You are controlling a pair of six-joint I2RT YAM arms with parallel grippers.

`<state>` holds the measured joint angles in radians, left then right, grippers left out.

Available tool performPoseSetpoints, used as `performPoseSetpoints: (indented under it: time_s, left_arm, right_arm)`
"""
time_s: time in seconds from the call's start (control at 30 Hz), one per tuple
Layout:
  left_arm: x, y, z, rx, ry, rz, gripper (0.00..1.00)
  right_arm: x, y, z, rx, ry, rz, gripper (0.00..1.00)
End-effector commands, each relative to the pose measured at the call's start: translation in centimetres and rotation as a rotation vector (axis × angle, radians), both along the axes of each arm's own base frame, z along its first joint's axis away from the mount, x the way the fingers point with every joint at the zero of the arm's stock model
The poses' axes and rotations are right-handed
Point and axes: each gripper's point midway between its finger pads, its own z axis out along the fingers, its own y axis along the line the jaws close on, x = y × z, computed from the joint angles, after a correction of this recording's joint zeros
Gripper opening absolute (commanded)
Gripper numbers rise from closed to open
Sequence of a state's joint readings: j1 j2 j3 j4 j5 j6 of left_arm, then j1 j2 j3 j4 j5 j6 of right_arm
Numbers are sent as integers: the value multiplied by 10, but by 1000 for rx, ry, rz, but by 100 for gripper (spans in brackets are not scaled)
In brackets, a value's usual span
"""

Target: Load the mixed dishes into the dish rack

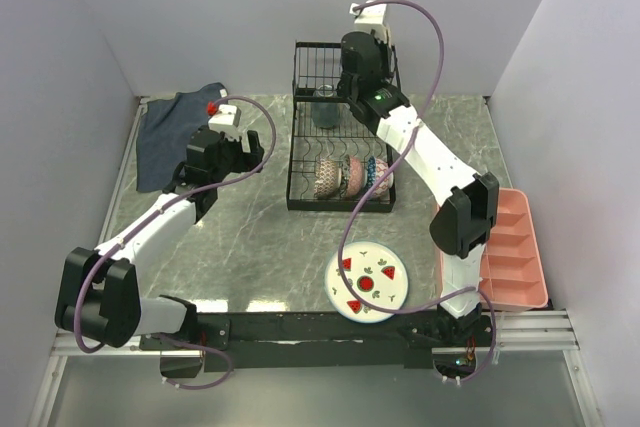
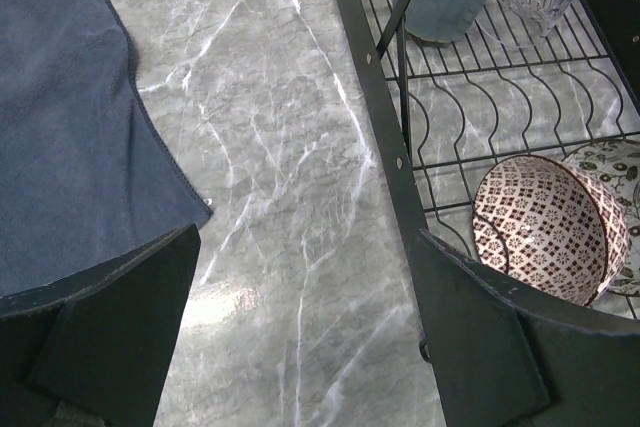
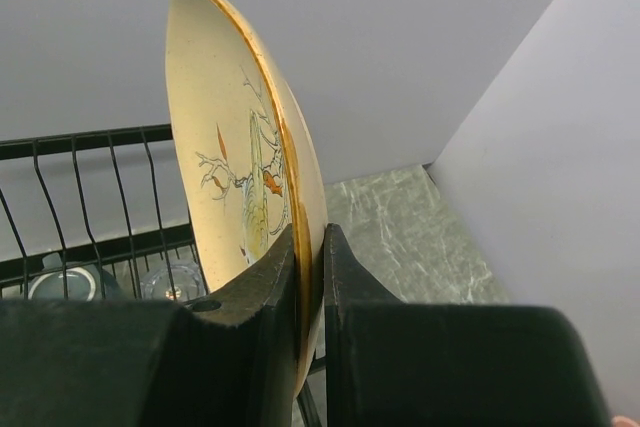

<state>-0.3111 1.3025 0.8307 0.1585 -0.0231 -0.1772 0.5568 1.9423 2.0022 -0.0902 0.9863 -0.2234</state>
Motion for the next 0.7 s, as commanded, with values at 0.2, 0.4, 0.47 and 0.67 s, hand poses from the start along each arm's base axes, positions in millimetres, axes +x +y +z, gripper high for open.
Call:
performPoseSetpoints:
  time_s: [0.2, 0.4, 0.47, 0.67]
  left_arm:
    - [6, -4, 28, -50, -83, -6, 92]
    - [6, -7, 25, -63, -76, -18, 93]
    - [7, -9, 24, -69, -75, -22, 93]
    - [9, -11, 24, -75, -76, -26, 93]
  right_arm:
    - [-42, -36, 67, 47, -132, -117, 0]
    - [-49, -39, 86, 65, -184, -126, 0]
    - [-50, -38, 86, 70, -181, -121, 0]
    - [-47, -33, 76, 54, -152, -105, 0]
